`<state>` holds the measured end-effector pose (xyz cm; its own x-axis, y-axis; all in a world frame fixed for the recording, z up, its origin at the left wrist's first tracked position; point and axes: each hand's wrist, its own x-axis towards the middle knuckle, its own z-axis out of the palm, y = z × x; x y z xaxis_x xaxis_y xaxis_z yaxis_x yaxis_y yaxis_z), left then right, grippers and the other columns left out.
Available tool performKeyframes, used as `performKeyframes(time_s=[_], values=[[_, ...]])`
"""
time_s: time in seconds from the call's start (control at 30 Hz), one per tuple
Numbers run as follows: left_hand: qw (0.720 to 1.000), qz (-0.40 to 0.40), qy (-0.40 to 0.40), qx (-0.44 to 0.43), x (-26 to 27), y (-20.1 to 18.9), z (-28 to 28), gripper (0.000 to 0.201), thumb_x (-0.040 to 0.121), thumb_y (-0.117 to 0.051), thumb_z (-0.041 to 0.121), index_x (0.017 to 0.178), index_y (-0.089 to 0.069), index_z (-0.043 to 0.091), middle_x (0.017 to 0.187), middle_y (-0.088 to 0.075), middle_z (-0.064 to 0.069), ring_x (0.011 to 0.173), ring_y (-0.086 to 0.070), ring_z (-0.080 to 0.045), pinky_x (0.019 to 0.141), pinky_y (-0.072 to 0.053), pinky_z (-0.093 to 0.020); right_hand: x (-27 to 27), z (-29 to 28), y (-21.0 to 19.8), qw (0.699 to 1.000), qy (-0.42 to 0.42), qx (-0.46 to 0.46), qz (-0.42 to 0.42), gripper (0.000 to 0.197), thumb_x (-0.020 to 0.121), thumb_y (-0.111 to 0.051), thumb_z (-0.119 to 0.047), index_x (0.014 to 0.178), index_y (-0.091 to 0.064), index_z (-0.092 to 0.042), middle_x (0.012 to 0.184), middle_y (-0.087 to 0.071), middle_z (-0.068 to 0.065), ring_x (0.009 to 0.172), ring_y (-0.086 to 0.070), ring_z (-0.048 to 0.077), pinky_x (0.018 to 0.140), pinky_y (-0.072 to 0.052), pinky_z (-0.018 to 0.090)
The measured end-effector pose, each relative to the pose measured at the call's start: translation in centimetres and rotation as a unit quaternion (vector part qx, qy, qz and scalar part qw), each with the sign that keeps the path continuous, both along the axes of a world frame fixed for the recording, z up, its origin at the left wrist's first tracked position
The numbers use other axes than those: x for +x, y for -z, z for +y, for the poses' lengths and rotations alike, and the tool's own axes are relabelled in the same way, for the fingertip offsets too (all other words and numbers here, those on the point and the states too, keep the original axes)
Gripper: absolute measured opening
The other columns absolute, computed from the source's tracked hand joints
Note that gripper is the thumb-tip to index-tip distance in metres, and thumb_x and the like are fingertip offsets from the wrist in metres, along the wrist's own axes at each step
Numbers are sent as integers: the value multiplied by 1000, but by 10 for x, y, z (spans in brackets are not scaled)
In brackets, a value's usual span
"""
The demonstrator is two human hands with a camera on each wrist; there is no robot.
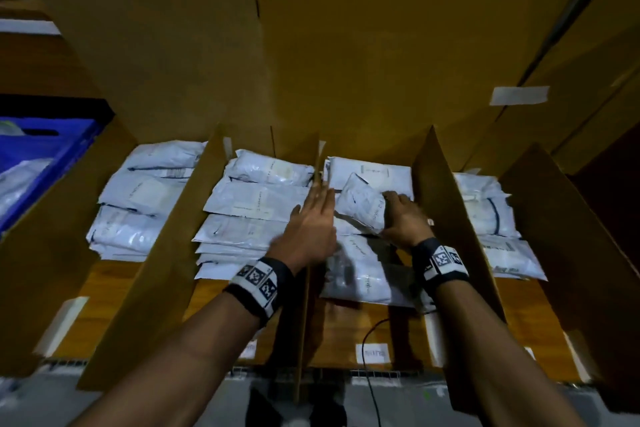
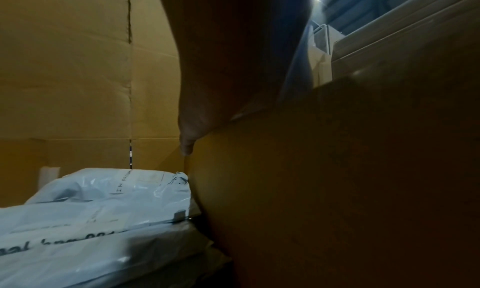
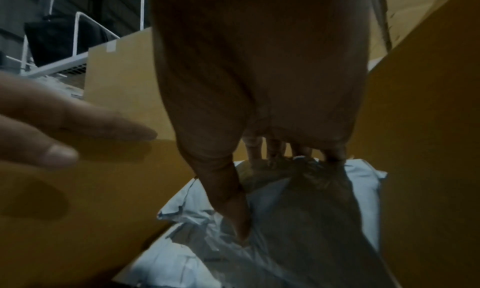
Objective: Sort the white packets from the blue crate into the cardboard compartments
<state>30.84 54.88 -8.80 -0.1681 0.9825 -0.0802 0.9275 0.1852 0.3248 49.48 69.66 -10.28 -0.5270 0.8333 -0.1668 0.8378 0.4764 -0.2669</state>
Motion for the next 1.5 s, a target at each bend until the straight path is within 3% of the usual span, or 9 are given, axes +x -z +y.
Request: performKeyframes(time_s=[0.1, 0.4, 0.6, 0.9, 1.0, 1.13, 1.27, 1.37, 1.5], values=[[1000, 2, -14, 9, -1, 8, -1, 86, 100, -52, 26, 168, -4, 5, 177, 3, -11, 164, 8, -25, 126, -27, -55, -11, 17, 14, 999, -25, -6, -45, 100, 75, -90, -39, 156, -34, -23, 149, -51, 14, 133, -53, 41, 110, -44, 51], [1000, -5, -19, -4, 11, 8, 5, 86, 102, -49, 18, 168, 5, 11, 176, 20, -3, 161, 22, -20, 131, -19, -49, -11, 31, 42, 997, -47, 15, -59, 96, 78, -86, -43, 157, -35, -21, 152, -49, 15, 134, -52, 41, 111, -41, 54], [999, -29, -13, -15, 15, 9, 7, 90, 100, -52, 13, 169, 7, 12, 174, 24, 1, 159, 27, -21, 132, -15, -51, -14, 42, 37, 996, -58, 53, -44, 106, 70, -94, -32, 158, -37, -19, 148, -43, 19, 132, -48, 45, 113, -35, 56], [999, -22, -19, -18, 2, 10, 3, 94, 98, -54, 11, 168, 9, 14, 174, 25, 0, 159, 28, -20, 132, -16, -51, -32, 42, 49, 989, -59, 84, -102, 86, 90, -74, -21, 162, -29, -31, 153, -21, 20, 135, -31, 44, 113, -38, 56], [999, -23, -15, -20, -3, 11, 0, 94, 98, -51, 9, 167, 11, 15, 174, 26, 0, 158, 30, -19, 132, -13, -50, -32, 38, 55, 987, -57, 111, -105, 91, 88, -76, -27, 164, -26, -28, 148, -28, 18, 129, -36, 43, 110, -39, 57], [1000, -23, -15, -11, -5, 12, -1, 91, 100, -51, 12, 168, 9, 13, 175, 24, 0, 159, 28, -17, 133, -12, -48, -34, 28, 63, 980, -83, 175, -43, 97, 77, -81, -14, 160, -31, -19, 138, -46, 21, 123, -47, 43, 104, -43, 58], [1000, -26, -15, -6, -4, 12, -1, 89, 101, -50, 13, 169, 7, 12, 175, 22, -1, 159, 27, -17, 133, -10, -44, -36, 14, 76, 986, -108, 97, -79, 95, 91, -68, -23, 167, -12, -29, 169, -19, 17, 157, -15, 42, 124, -16, 66], [1000, -25, -14, -3, -4, 10, -2, 87, 101, -49, 14, 169, 5, 11, 176, 19, -3, 160, 24, -18, 133, -9, -42, -39, 20, 80, 986, -113, 63, -110, 101, 94, -70, -34, 168, -2, -33, 173, -10, 12, 160, -5, 39, 126, -8, 66], [1000, -20, -8, 12, -5, 13, -3, 87, 99, -52, 14, 169, 0, 9, 177, 12, -5, 161, 20, -19, 133, -11, -43, -41, 23, 70, 983, -123, 40, -129, 100, 97, -68, -28, 168, 2, -33, 175, -4, 10, 162, -2, 38, 126, -4, 65]])
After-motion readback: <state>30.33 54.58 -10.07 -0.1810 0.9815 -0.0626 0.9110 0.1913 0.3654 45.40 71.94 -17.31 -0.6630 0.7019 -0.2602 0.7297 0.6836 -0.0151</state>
